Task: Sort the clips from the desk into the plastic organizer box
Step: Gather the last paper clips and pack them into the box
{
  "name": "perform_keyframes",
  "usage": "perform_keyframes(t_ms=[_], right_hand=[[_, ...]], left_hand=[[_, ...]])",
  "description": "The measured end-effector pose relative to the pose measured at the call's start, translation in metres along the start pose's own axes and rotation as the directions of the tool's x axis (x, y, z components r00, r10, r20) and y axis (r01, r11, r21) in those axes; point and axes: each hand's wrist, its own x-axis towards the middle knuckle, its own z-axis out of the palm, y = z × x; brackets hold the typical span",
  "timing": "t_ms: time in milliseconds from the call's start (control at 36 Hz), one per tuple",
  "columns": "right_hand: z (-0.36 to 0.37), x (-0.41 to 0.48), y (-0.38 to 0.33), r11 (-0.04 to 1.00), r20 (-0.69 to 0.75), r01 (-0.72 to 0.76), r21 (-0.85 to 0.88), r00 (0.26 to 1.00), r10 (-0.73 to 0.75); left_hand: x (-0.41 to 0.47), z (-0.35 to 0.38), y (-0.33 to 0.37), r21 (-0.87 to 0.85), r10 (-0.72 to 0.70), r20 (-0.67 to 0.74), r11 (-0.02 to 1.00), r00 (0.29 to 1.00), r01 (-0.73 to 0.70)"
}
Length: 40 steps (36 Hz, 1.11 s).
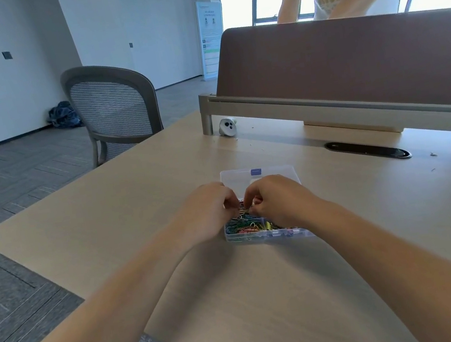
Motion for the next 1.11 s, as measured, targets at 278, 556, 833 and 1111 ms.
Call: perform_keyframes(t_ms=[278, 556, 833, 1111], right_hand=[[-0.002, -0.006, 0.000, 1.000, 0.001, -0.018, 0.012, 1.000, 0.018], [0.000, -0.005, 0.003, 1.000, -0.014, -0.007, 0.010, 1.000, 0.007], [-0.005, -0.004, 0.010, 1.000, -0.043, -0.003, 0.016, 0.999, 0.004], [-0.019, -0.008, 0.043, 0.972, -0.143, -0.208, 0.112, 0.964, 0.223]], left_hand=[[-0.002, -0.001, 0.007, -0.015, 0.037, 0.023, 0.999, 0.999, -0.037], [-0.001, 0.000, 0.010, -0.010, 0.032, 0.020, 0.999, 0.999, -0.032], [0.000, -0.007, 0.015, -0.096, -0.071, -0.025, 0.993, 0.997, 0.069], [0.013, -0.012, 0.017, -0.288, -0.279, -0.072, 0.925, 0.958, 0.248]])
